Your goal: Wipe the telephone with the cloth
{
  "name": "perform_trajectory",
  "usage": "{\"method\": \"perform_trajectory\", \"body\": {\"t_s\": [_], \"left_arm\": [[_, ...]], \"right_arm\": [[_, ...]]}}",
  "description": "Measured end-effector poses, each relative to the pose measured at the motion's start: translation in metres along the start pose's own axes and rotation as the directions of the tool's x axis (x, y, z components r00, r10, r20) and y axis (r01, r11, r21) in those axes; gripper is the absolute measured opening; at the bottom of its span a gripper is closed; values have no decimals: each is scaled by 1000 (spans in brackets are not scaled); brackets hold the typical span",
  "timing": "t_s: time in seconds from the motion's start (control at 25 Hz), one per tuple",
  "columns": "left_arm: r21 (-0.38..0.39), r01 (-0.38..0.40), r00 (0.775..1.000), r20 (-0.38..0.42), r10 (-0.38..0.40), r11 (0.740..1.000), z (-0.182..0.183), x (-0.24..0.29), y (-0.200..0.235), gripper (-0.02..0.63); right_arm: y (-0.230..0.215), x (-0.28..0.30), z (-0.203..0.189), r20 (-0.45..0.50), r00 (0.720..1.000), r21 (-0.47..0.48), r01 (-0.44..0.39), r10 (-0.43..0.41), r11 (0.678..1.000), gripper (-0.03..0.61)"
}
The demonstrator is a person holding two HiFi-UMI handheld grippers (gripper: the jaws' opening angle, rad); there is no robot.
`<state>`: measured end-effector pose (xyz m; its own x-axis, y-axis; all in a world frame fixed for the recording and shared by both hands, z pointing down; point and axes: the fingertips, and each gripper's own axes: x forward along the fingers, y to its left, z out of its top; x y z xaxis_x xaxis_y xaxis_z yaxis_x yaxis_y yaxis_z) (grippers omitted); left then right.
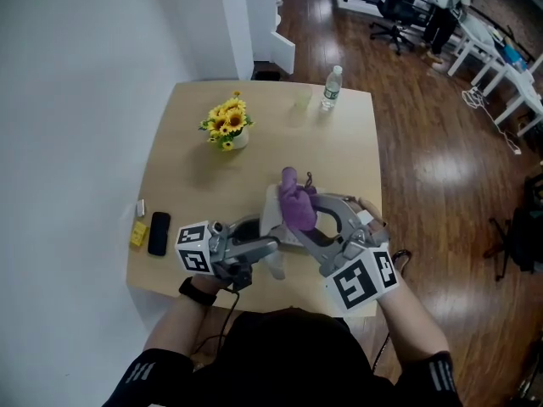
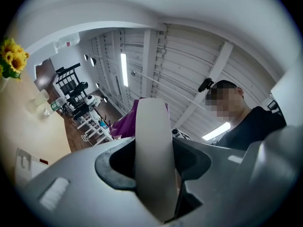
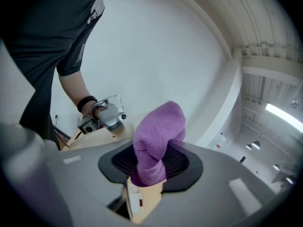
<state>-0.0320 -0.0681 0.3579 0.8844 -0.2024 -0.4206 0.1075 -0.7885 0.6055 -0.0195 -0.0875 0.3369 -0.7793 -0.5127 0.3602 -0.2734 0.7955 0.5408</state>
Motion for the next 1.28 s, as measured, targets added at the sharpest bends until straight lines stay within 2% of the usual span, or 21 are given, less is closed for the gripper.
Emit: {"method": "perform_trajectory", "body": {"t_s": [0.24,0.52,0.8,1.0,1.08,1.28], "left_arm": [[16,-12,1000,7,12,1000,5,-3,-4,209],[42,-15,995,96,11,999,33,-10,-10,209],[17,-33,978,205,29,999,49,-12,-6,209],[-13,-27,969,247,29,1000,47,-15,-2,208],[-19,-29,969,244,33,999,46,-16,0,207],[-21,-26,969,245,30,999,44,-13,-1,209]], "right_arm": [[31,-6,-4,-19,995,-28,-99,99,995,141],[58,-18,-25,-37,991,90,-126,130,988,141],[97,-7,-20,-69,975,23,-209,210,978,141],[140,-4,-30,-113,947,-20,-304,300,952,141],[139,-4,-34,-114,947,3,-300,299,954,141],[105,-2,-25,-90,972,45,-213,216,976,141]]}}
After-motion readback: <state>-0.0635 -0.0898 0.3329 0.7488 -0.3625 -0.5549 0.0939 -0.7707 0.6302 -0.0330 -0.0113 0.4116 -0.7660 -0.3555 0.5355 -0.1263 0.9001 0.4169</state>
